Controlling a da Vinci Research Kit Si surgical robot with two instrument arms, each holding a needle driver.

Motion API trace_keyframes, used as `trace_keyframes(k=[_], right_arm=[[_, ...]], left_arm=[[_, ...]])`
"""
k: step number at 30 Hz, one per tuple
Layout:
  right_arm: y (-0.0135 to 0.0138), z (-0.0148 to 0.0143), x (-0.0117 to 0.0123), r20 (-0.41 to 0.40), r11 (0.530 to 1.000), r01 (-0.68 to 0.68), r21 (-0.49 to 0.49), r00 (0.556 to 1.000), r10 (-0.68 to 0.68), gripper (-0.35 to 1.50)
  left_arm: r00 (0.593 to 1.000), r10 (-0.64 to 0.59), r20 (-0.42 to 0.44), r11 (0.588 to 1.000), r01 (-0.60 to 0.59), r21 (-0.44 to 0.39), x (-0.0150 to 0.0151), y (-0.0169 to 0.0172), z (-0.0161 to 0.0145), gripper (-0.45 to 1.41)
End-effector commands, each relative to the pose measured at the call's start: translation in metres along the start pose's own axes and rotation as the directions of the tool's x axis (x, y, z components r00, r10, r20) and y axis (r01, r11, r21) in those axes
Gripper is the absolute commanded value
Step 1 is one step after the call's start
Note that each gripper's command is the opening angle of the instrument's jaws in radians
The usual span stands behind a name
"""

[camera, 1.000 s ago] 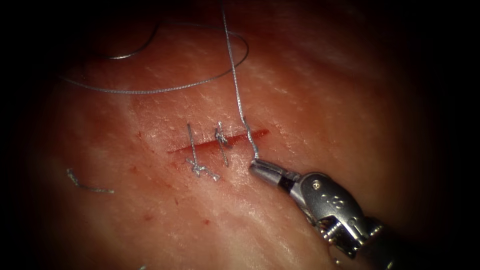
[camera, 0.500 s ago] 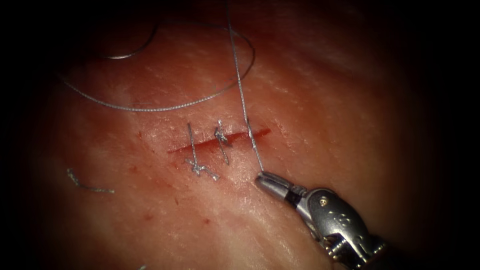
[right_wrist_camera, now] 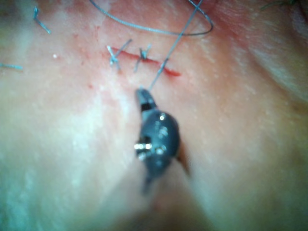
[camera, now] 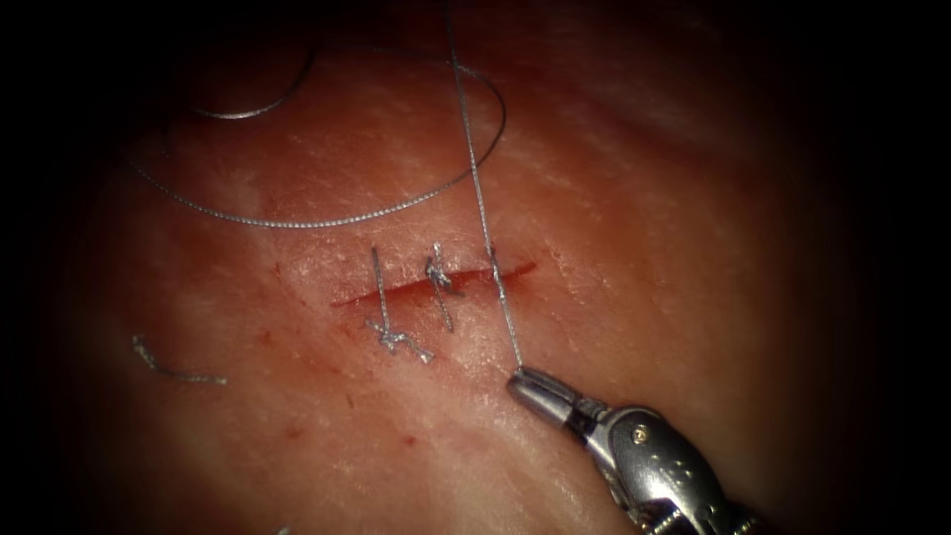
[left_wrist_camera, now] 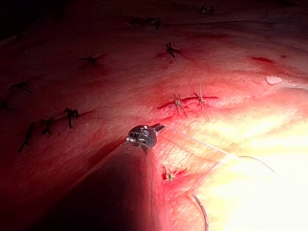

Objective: Wound Closure

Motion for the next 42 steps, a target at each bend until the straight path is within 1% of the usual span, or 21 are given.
trace_keyframes(k=[1, 4, 5, 7, 8, 9, 11, 15, 17, 20, 21, 22, 23, 26, 27, 28, 31, 36, 40, 42], right_arm=[[0.0003, 0.0011, -0.0001, -0.003, 1.000, 0.001, 0.009, 1.000, -0.001, -0.35], [0.0004, 0.0012, 0.0003, -0.004, 1.000, 0.011, 0.023, 1.000, -0.010, -0.35], [0.0004, 0.0011, 0.0004, -0.003, 1.000, 0.009, 0.024, 1.000, -0.009, -0.27], [0.0006, 0.0005, 0.0007, -0.004, 0.999, 0.019, 0.039, 1.000, -0.019, 0.56], [0.0006, 0.0003, 0.0009, -0.003, 0.999, 0.018, 0.042, 1.000, -0.018, 0.73], [0.0006, -0.0001, 0.0011, -0.003, 0.999, 0.016, 0.045, 1.000, -0.016, 0.96], [0.0005, -0.0009, 0.0015, -0.002, 0.998, 0.014, 0.053, 1.000, -0.014, 1.13], [-0.0001, -0.0029, 0.0025, -0.008, 0.995, 0.023, 0.097, 1.000, -0.022, 1.30], [-0.0005, -0.0038, 0.0029, -0.008, 0.991, 0.028, 0.127, 1.000, -0.028, 1.30], [-0.0006, -0.0049, 0.0041, -0.003, 0.983, 0.035, 0.182, 0.999, -0.035, 1.16], [-0.0004, -0.0050, 0.0045, 0.000, 0.981, 0.038, 0.190, 0.999, -0.038, 1.16], [0.0003, -0.0049, 0.0058, 0.000, 0.979, 0.038, 0.201, 0.999, -0.039, 1.15], [0.0009, -0.0047, 0.0066, 0.001, 0.978, 0.042, 0.204, 0.999, -0.043, 1.13], [0.0025, -0.0038, 0.0084, 0.004, 0.978, 0.041, 0.205, 0.999, -0.043, 1.06], [0.0031, -0.0032, 0.0090, 0.004, 0.978, 0.045, 0.205, 0.999, -0.047, 1.03], [0.0041, -0.0019, 0.0100, 0.005, 0.977, 0.041, 0.209, 0.999, -0.043, 0.98], [0.0052, 0.0008, 0.0109, 0.006, 0.974, 0.042, 0.221, 0.999, -0.044, 0.93], [0.0062, 0.0065, 0.0112, 0.012, 0.968, 0.037, 0.249, 0.999, -0.041, 0.86], [0.0067, 0.0107, 0.0111, 0.004, 0.961, 0.041, 0.273, 0.999, -0.044, 0.83], [0.0067, 0.0124, 0.0112, -0.001, 0.959, 0.042, 0.280, 0.999, -0.044, 0.78]], left_arm=[[1.000, 0.003, -0.002, 1.000, -0.003, 0.003, 0.0004, -0.0004, 0.0005, -0.45], [1.000, 0.002, -0.004, 1.000, -0.002, -0.001, 0.0006, 0.0006, 0.0000, -0.45], [1.000, 0.000, -0.007, 1.000, 0.000, -0.005, 0.0008, 0.0010, -0.0002, -0.45], [1.000, -0.007, -0.020, 1.000, 0.007, -0.027, 0.0015, 0.0028, -0.0013, -0.45], [1.000, -0.010, -0.022, 0.999, 0.009, -0.032, 0.0018, 0.0033, -0.0017, -0.45], [1.000, -0.013, -0.028, 0.999, 0.012, -0.037, 0.0021, 0.0038, -0.0021, -0.45], [0.999, -0.014, -0.041, 0.998, 0.011, -0.058, 0.0029, 0.0052, -0.0031, -0.45], [0.998, -0.023, -0.064, 0.995, 0.016, -0.095, 0.0046, 0.0078, -0.0051, -0.45], [0.996, -0.026, -0.081, 0.993, 0.016, -0.118, 0.0053, 0.0092, -0.0060, -0.45], [0.994, -0.027, -0.103, 0.989, 0.012, -0.144, 0.0065, 0.0117, -0.0075, -0.45], [0.993, -0.027, -0.113, 0.988, 0.009, -0.156, 0.0070, 0.0128, -0.0080, -0.45], [0.992, -0.025, -0.127, 0.986, 0.003, -0.170, 0.0077, 0.0143, -0.0087, -0.45], [0.991, -0.023, -0.135, 0.984, -0.001, -0.178, 0.0081, 0.0154, -0.0092, -0.45], [0.988, -0.017, -0.151, 0.982, -0.012, -0.190, 0.0089, 0.0178, -0.0103, -0.45], [0.988, -0.015, -0.155, 0.981, -0.015, -0.193, 0.0090, 0.0184, -0.0106, -0.45], [0.988, -0.010, -0.153, 0.979, -0.021, -0.201, 0.0094, 0.0195, -0.0113, -0.45], [0.989, -0.006, -0.148, 0.980, -0.024, -0.199, 0.0098, 0.0205, -0.0122, -0.45], [0.990, 0.000, -0.141, 0.981, -0.028, -0.194, 0.0103, 0.0222, -0.0138, -0.45], [0.994, 0.018, -0.112, 0.979, -0.040, -0.199, 0.0101, 0.0236, -0.0141, -0.45], [0.995, 0.027, -0.095, 0.980, -0.045, -0.196, 0.0098, 0.0240, -0.0141, -0.45]])
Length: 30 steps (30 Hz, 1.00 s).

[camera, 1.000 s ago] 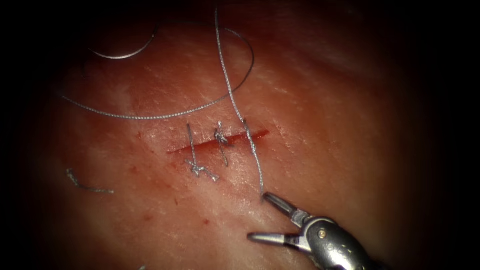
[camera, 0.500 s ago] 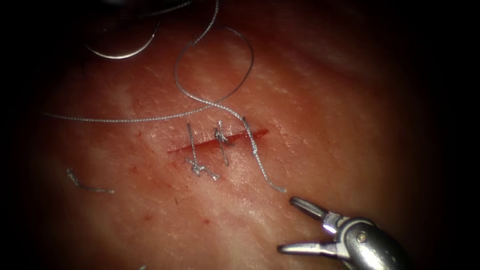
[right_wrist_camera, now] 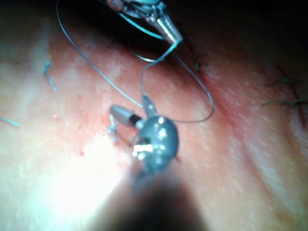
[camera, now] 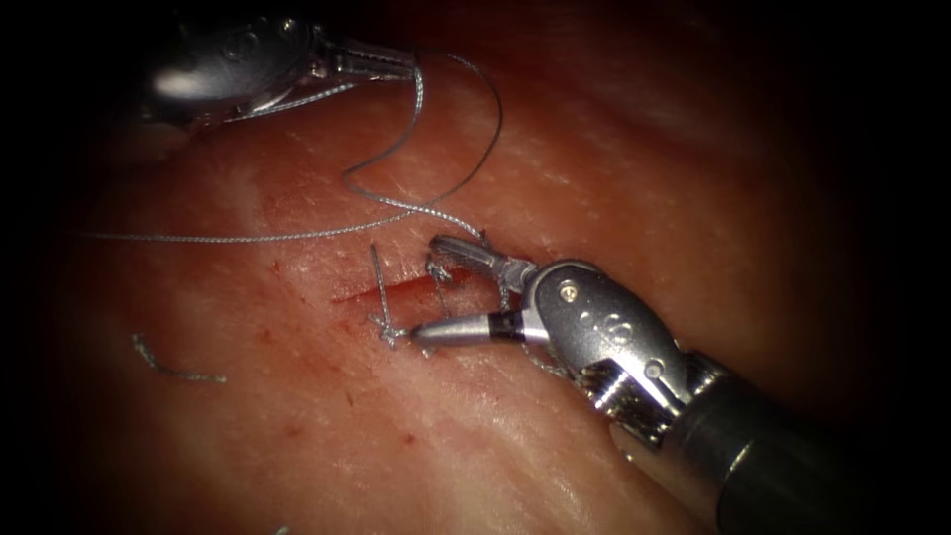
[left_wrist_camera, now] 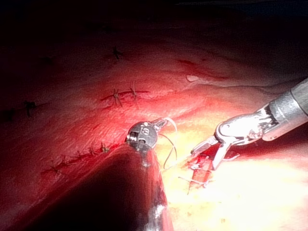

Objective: Wound Closure

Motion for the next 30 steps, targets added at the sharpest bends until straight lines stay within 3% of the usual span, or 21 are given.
trace_keyframes(k=[1, 10, 15, 21, 25, 30], right_arm=[[0.0009, 0.0024, 0.0004, -0.006, 1.000, 0.006, 0.007, 1.000, -0.006, 0.78], [0.0011, 0.0095, 0.0010, -0.012, 0.999, 0.015, 0.038, 1.000, -0.014, 0.61], [0.0022, 0.0120, 0.0003, -0.010, 0.999, 0.033, 0.025, 0.999, -0.032, 0.51], [0.0054, 0.0118, 0.0003, -0.042, 0.998, 0.030, -0.055, 0.999, -0.032, 0.49], [0.0073, 0.0097, 0.0008, -0.065, 0.996, 0.023, -0.091, 0.997, -0.029, 0.46], [0.0075, 0.0063, 0.0014, -0.075, 0.996, 0.021, -0.086, 0.997, -0.027, 0.42]], left_arm=[[1.000, 0.007, 0.009, 1.000, -0.007, 0.002, -0.0001, -0.0004, 0.0006, -0.45], [0.999, 0.022, 0.034, 0.999, -0.023, 0.025, 0.0003, -0.0002, -0.0003, -0.45], [0.999, 0.033, 0.041, 0.999, -0.034, 0.029, 0.0009, 0.0011, -0.0009, -0.45], [0.998, 0.039, 0.042, 0.999, -0.040, 0.033, 0.0014, 0.0031, -0.0013, -0.45], [0.998, 0.050, 0.040, 0.998, -0.052, 0.039, 0.0009, 0.0049, -0.0013, -0.45], [0.997, 0.065, 0.039, 0.997, -0.066, 0.036, -0.0007, 0.0070, -0.0008, -0.45]])
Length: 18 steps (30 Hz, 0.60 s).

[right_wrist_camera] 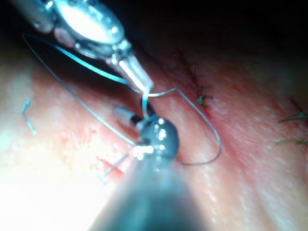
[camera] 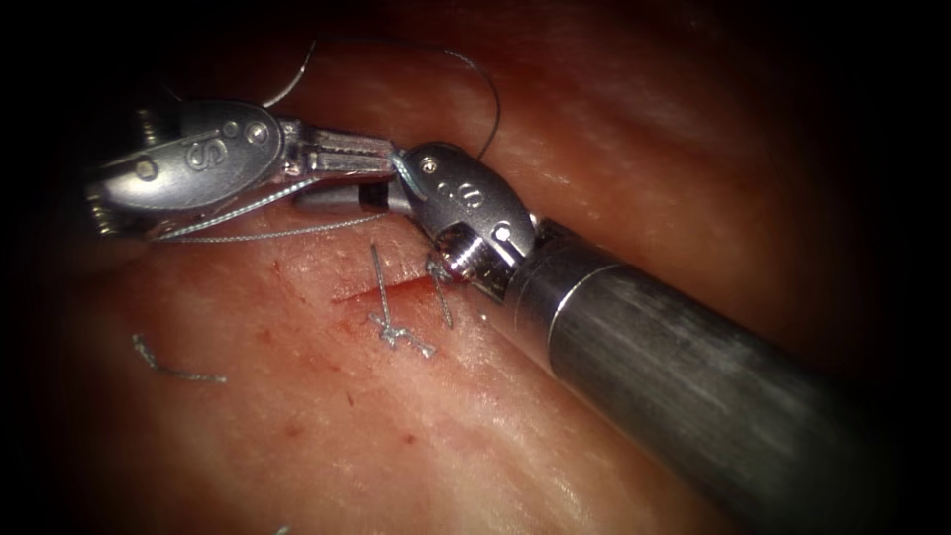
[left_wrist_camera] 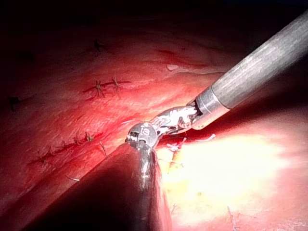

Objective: Wound Closure

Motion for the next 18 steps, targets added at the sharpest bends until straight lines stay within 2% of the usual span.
trace_keyframes(k=[1, 11, 18], right_arm=[[0.0006, -0.0009, 0.0004, -0.012, 1.000, 0.000, -0.001, 1.000, 0.000, 0.42], [0.0019, -0.0059, 0.0025, -0.090, 1.000, -0.023, 0.007, 0.996, 0.023, 0.37], [0.0026, -0.0094, 0.0027, -0.113, 0.999, -0.028, 0.025, 0.993, 0.030, 0.39]], left_arm=[[1.000, 0.001, -0.002, 1.000, -0.001, -0.003, -0.0003, -0.0001, 0.0010, -0.45], [1.000, -0.014, -0.001, 0.999, 0.013, -0.044, -0.0024, 0.0038, 0.0049, -0.45], [1.000, -0.027, 0.002, 0.998, 0.027, -0.055, -0.0044, 0.0049, 0.0065, -0.45]])
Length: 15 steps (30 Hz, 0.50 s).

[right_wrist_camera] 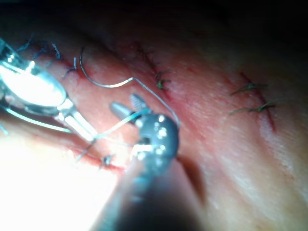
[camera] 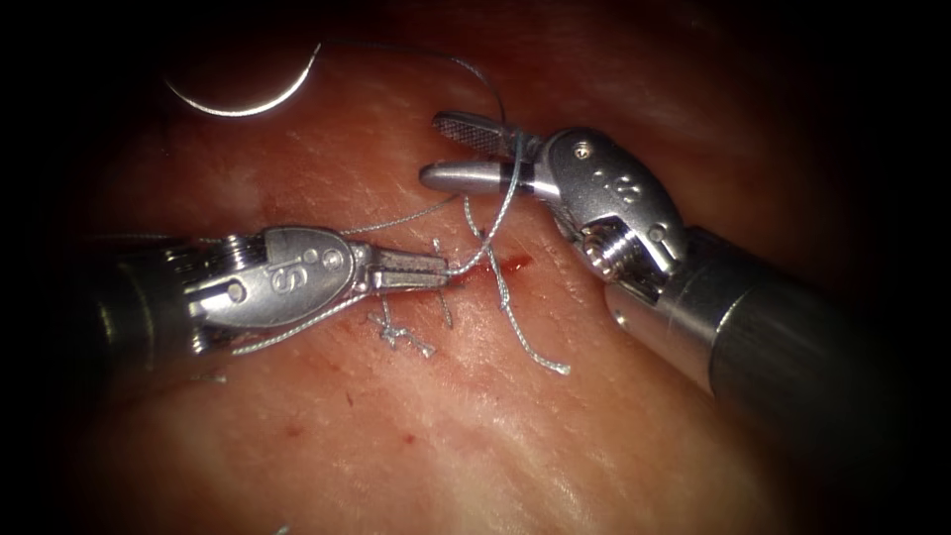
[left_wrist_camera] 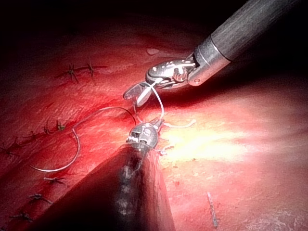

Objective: Wound Closure

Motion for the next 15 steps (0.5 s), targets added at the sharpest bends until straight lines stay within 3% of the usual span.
trace_keyframes(k=[1, 7, 15], right_arm=[[0.0008, -0.0001, 0.0000, -0.004, 1.000, 0.003, 0.013, 1.000, -0.003, 0.42], [0.0010, -0.0019, 0.0001, -0.056, 0.980, 0.000, 0.198, 0.998, 0.012, 0.47], [0.0018, -0.0026, 0.0002, -0.078, 0.915, -0.006, 0.403, 0.996, 0.041, 0.56]], left_arm=[[1.000, -0.004, -0.003, 1.000, 0.004, 0.000, -0.0002, -0.0004, 0.0009, -0.45], [1.000, -0.004, -0.007, 1.000, 0.004, -0.006, -0.0003, -0.0012, 0.0023, -0.45], [1.000, -0.004, -0.003, 1.000, 0.004, -0.011, -0.0013, -0.0028, 0.0052, -0.45]])
